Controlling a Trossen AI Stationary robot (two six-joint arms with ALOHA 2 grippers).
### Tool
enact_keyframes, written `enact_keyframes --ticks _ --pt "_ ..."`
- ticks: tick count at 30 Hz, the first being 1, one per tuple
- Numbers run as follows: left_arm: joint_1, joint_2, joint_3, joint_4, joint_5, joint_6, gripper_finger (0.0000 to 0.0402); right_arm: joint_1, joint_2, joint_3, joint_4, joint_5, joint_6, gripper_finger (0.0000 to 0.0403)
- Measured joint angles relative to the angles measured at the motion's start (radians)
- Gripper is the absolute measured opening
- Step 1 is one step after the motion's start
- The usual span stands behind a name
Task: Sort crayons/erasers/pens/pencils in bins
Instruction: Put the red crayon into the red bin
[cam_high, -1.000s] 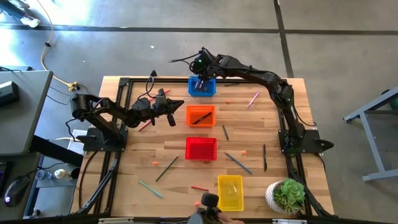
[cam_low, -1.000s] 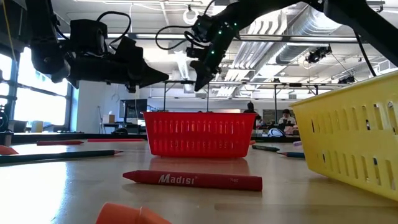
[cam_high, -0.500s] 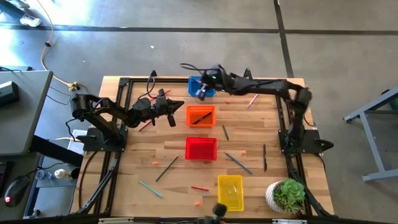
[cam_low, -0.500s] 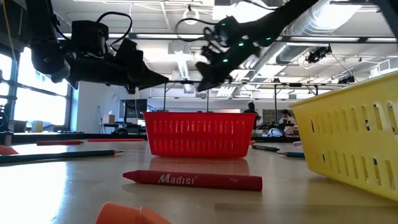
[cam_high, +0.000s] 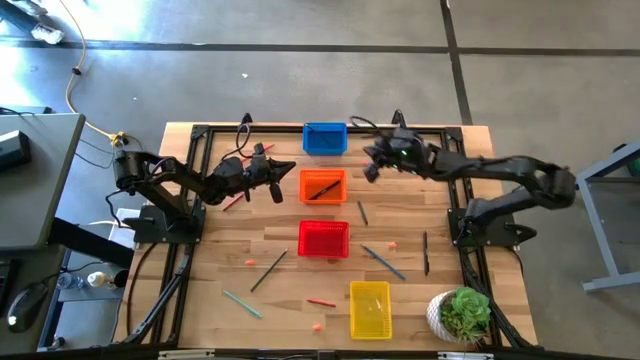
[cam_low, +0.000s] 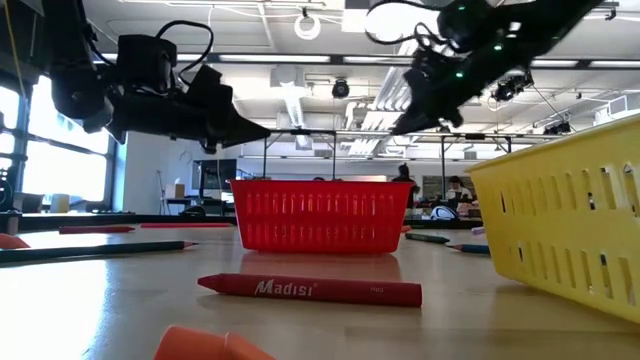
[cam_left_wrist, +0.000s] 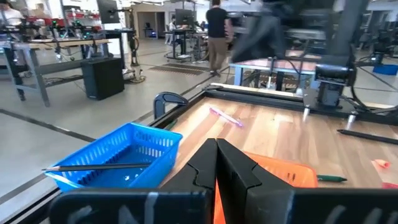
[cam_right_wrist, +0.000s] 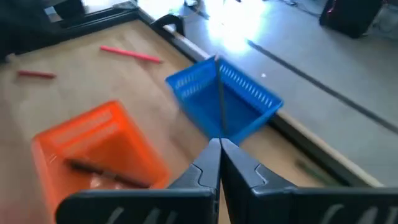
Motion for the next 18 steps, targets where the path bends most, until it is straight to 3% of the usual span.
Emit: enact_keyframes --ticks 4,10,14,18 --pt "0.001 0.0 0.022 -0.051 0.039 0.001 0.0 0.016 -0.102 -0.145 0.069 0.004 0.022 0.0" --pt "-0.012 -0.005 0.096 -0.229 0.088 0.004 0.0 -0.019 -0.194 -0.393 0.527 -0.141 0.032 0.0" --pt "-0.024 -0.037 0.168 -0.446 0.091 -0.006 0.0 -0.065 -0.21 -0.457 0.597 -0.147 0.001 0.0" --pt "-0.056 -0.097 0.265 -0.781 0.061 0.01 0.0 -0.109 -0.215 -0.46 0.6 -0.264 -0.065 0.0"
